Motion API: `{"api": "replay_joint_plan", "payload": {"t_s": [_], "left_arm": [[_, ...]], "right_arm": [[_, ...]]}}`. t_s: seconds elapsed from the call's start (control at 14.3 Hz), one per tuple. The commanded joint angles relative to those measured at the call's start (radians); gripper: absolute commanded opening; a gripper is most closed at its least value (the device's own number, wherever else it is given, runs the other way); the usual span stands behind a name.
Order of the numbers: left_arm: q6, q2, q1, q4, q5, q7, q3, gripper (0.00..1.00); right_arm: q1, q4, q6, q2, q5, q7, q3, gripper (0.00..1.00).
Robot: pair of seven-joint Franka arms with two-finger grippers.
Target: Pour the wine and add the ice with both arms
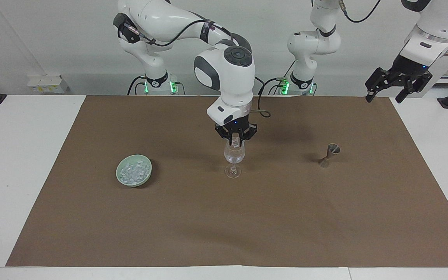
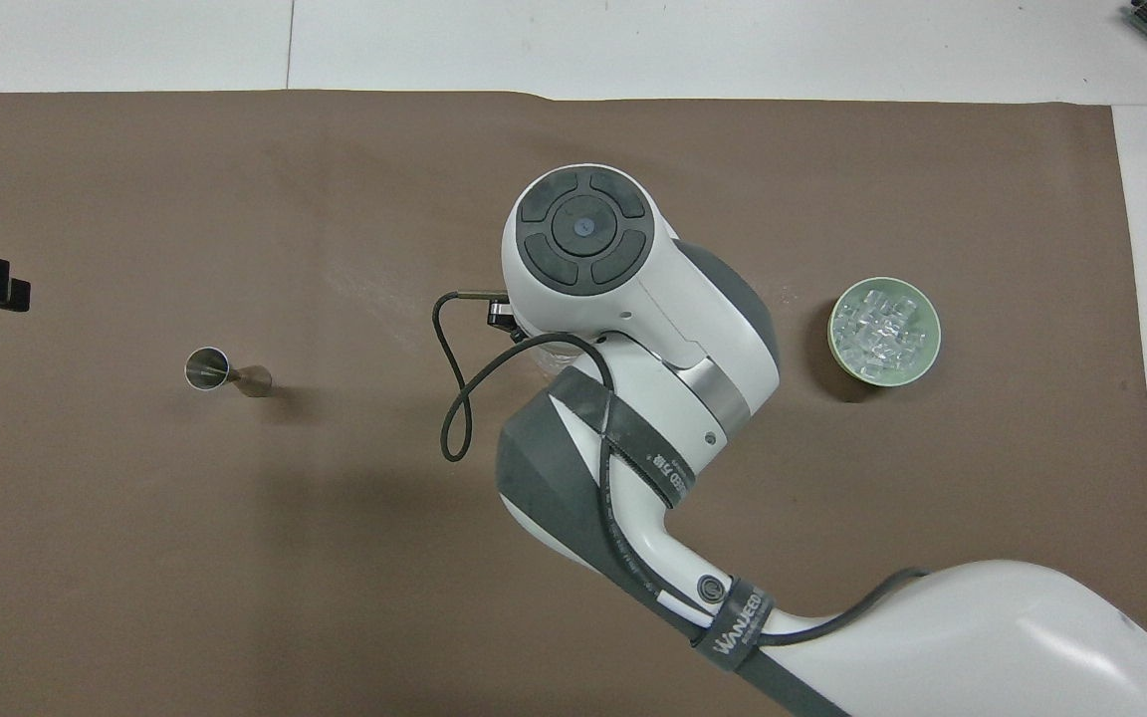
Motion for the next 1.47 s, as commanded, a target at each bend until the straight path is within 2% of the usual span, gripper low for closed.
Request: {"api": "replay_joint_plan", "payload": {"t_s": [0.0, 0.28, 0.42, 0.84, 0.91, 0.98, 1.4], "left_arm": [[0.025, -0.020, -0.002, -0.022, 0.016, 0.014, -0.003, 1.00], [0.031, -0.011, -0.002, -0.022, 0.016, 0.016, -0.006, 1.00], [0.033, -0.008, -0.002, -0.020, 0.019, 0.016, -0.007, 1.00], [0.039, -0.012, -0.002, -0.031, 0.016, 0.024, -0.007, 1.00], [0.036, -0.012, -0.002, -0.031, 0.016, 0.025, -0.008, 1.00], [0.031, -0.014, -0.002, -0.032, 0.016, 0.025, -0.008, 1.00], [0.040, -0.028, -0.002, -0.023, 0.014, 0.019, -0.007, 1.00]], "right_arm": [[-0.018, -0.020, 0.014, -0.007, -0.030, 0.032, 0.023, 0.00], [-0.020, -0.019, 0.002, -0.008, -0.030, 0.032, 0.023, 0.06], [-0.018, -0.019, -0.004, -0.008, -0.030, 0.032, 0.023, 0.20], [-0.018, -0.016, -0.012, -0.008, -0.030, 0.032, 0.023, 0.21], [-0.018, -0.016, -0.012, -0.008, -0.030, 0.034, 0.023, 0.27], [-0.016, -0.016, -0.013, -0.008, -0.028, 0.034, 0.023, 0.28], [-0.018, -0.014, -0.015, -0.007, -0.030, 0.032, 0.023, 0.32]]}}
